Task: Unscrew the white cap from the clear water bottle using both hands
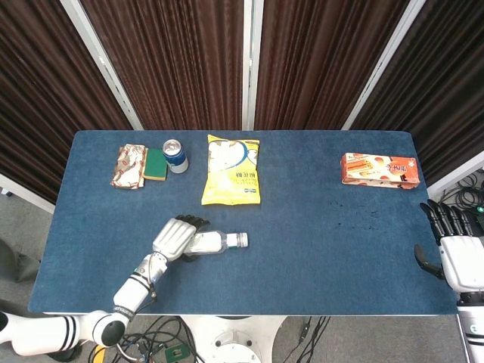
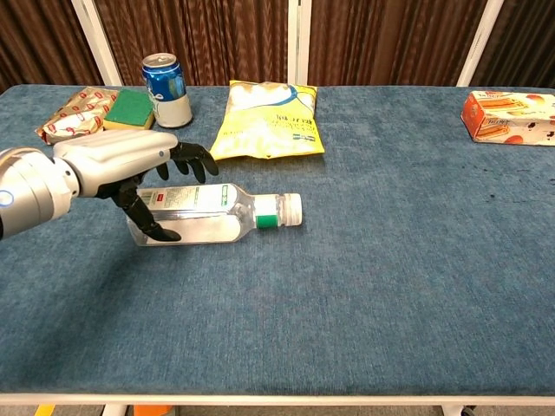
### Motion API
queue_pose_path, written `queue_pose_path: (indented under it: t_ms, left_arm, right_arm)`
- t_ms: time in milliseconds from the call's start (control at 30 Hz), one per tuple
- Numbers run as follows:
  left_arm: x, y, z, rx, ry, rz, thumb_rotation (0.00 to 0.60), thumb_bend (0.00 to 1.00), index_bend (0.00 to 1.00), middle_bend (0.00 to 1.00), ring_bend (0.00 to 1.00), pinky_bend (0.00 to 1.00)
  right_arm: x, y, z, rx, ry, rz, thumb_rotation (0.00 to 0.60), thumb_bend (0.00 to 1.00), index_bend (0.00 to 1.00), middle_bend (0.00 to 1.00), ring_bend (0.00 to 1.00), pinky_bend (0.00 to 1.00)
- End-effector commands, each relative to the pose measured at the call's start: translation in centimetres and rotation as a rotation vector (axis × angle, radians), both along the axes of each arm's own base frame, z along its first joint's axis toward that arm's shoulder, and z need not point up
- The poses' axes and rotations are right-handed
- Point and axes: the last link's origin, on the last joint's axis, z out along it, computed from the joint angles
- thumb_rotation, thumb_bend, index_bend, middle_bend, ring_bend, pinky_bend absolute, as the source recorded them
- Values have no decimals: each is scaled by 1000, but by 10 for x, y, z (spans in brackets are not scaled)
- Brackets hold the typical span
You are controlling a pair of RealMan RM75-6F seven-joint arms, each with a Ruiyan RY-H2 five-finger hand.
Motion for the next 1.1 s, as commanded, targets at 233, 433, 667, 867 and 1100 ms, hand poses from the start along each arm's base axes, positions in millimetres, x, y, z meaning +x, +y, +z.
queue_pose_path:
  t_ms: [233,433,667,867,1100]
  left_arm:
    - [-4,-1,-4,36,-28,5,600,229,391,403,384,494]
    - [-8,-1,6,32,-161,15,600,317,497,511,474,574]
    - [0,1,26,-7,-463,-52,600,339,499,519,473,573]
    - [15,-3,20,-17,-575,-150,600,338,499,519,472,569]
    - [28,-6,8,-25,-600,-195,600,338,499,520,471,562]
  right_arm:
    - [0,1,-1,0,1,-6,600,364,52,43,0,0]
    - [8,-2,-3,17,0,21,600,371,52,52,0,0]
    - [45,-18,-23,219,-106,115,600,388,52,58,0,0]
    - [95,-43,-48,425,-202,220,600,353,100,68,0,0]
    - [135,-68,-71,539,-226,257,600,252,206,73,0,0]
